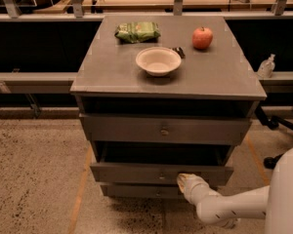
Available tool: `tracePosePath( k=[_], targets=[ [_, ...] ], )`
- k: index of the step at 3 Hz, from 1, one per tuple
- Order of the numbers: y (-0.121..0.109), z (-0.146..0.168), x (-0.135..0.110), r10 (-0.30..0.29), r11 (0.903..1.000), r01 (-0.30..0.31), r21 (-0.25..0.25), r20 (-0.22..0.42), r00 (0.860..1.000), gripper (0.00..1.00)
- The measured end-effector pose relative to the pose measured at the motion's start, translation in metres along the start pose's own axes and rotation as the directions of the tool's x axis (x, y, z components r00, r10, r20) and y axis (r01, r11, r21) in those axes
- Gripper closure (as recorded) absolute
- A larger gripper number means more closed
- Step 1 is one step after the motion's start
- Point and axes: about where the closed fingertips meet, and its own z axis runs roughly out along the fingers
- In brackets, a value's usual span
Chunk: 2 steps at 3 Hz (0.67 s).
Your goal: Close middle drawer
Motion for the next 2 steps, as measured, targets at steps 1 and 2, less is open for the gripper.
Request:
tracePosePath(
  k=[1,2],
  targets=[
    [0.000,0.000,0.000,0.000,1.0000,0.000,0.000,0.000,1.000,1.00],
    [-0.015,0.012,0.013,-0.036,0.9992,0.035,0.021,0.014,0.999,1.00]
  ],
)
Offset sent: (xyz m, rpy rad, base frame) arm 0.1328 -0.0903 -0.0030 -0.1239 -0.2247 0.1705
